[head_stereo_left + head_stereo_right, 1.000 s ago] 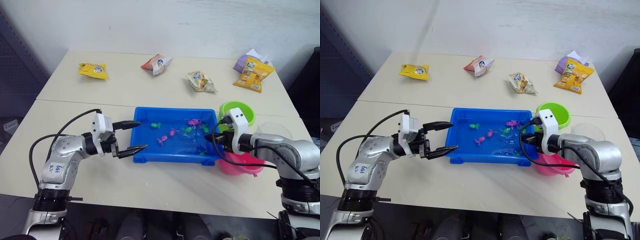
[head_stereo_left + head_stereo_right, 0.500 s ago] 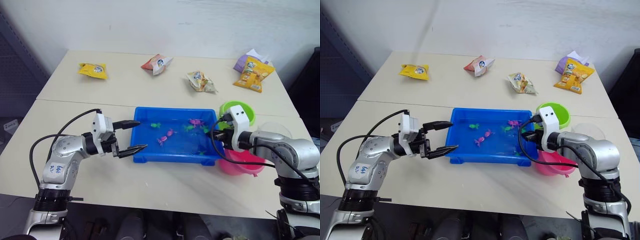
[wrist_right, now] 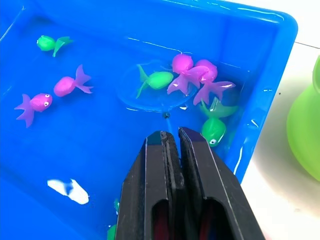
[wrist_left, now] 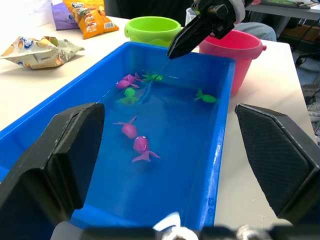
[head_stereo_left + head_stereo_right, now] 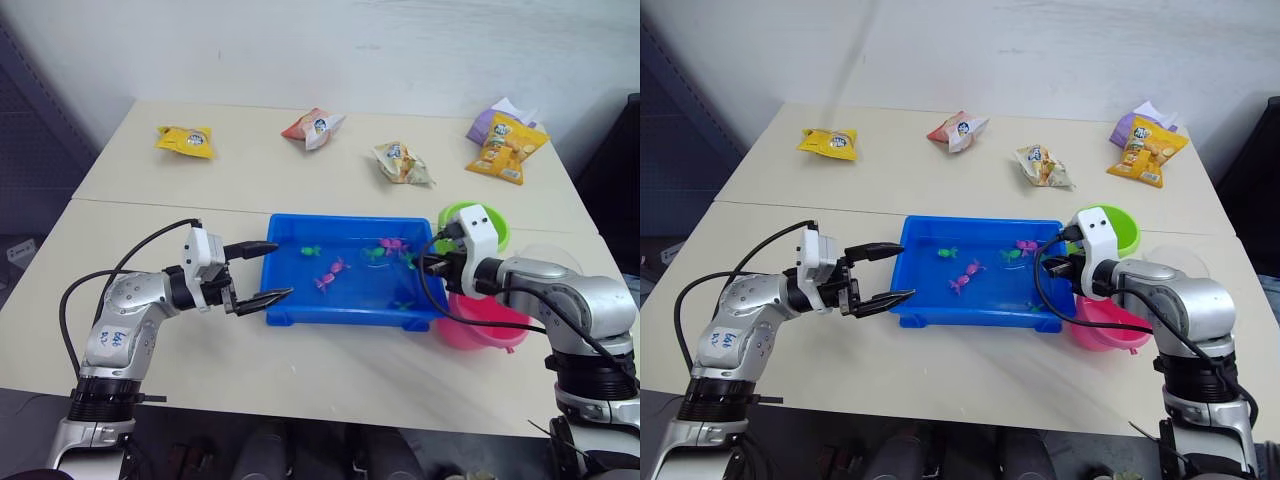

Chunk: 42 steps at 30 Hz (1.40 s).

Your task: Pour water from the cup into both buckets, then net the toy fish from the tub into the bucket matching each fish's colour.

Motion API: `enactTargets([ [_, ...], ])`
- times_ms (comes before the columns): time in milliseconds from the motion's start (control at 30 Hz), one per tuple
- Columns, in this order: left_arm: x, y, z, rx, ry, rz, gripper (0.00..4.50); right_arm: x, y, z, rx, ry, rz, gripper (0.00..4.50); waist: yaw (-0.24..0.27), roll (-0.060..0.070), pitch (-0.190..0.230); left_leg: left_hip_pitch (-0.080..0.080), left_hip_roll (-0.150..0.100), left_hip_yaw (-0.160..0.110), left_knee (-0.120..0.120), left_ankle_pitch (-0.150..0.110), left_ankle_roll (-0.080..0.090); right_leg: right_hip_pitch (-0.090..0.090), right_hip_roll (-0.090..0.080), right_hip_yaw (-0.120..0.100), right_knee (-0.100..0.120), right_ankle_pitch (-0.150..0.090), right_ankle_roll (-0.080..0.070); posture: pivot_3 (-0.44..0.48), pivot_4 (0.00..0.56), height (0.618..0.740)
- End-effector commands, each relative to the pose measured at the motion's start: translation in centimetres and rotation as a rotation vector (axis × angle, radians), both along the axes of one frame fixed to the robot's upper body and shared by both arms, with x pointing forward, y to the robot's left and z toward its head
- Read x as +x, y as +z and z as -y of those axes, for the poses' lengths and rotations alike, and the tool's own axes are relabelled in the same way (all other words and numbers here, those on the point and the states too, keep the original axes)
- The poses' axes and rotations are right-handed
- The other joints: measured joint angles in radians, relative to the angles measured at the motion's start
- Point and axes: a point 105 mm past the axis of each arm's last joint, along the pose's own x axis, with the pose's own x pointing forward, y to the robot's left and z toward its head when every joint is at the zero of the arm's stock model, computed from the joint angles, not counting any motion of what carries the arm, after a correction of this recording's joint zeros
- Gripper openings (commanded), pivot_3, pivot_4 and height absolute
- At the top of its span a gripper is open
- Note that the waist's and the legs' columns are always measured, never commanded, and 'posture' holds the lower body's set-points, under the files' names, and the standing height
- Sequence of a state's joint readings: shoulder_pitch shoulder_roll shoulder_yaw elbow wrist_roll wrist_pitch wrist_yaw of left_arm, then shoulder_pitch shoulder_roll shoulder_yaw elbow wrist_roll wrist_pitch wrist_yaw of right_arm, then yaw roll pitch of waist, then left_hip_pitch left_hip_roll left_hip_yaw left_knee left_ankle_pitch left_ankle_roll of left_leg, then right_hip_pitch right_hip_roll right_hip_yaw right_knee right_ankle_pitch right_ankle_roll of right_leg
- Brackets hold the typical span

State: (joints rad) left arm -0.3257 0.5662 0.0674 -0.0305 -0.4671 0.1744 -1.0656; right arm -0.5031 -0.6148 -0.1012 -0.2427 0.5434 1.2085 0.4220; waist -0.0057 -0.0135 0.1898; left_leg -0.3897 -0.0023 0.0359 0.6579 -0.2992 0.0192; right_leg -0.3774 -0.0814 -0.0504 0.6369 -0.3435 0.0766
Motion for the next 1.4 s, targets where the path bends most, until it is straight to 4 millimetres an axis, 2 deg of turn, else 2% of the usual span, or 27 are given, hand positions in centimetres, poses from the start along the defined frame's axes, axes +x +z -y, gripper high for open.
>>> enactTargets([
  [33,-0.1,0.8,0.1,-0.002,-0.007,0.04,4.49,-0.1,1.7,0.1,-0.051,0.021,0.095,0.0,0.0,0.0,0.0,0.0,0.0,0.0,0.0,0.0,0.0,0.0,0.0,0.0,0.0,0.0,0.0,0.0,0.15,0.74],
  [800,0.0,0.9,-0.1,0.003,-0.011,0.041,4.49,-0.7,1.3,-2.1,0.031,0.116,0.092,0.0,-0.001,0.0,0.0,0.0,0.0,0.0,-0.001,0.0,0.0,0.0,0.0,0.0,-0.001,0.0,0.0,0.0,0.15,0.74],
  [1133,-0.1,0.9,-0.2,0.005,-0.007,0.038,4.49,-1.3,0.8,-2.0,-0.114,0.189,0.16,0.0,0.001,0.0,0.0,0.0,0.0,0.0,-0.002,0.0,0.0,0.0,0.0,0.0,-0.001,0.0,0.0,0.0,0.15,0.74],
  [1400,-0.1,0.8,-0.2,0.006,-0.007,0.035,4.49,-1.9,1.1,-2.3,-0.082,0.24,0.217,0.0,0.0,0.0,0.0,0.0,0.0,0.0,-0.003,0.0,0.0,0.0,0.0,0.0,-0.002,0.0,0.0,0.0,0.15,0.74],
])
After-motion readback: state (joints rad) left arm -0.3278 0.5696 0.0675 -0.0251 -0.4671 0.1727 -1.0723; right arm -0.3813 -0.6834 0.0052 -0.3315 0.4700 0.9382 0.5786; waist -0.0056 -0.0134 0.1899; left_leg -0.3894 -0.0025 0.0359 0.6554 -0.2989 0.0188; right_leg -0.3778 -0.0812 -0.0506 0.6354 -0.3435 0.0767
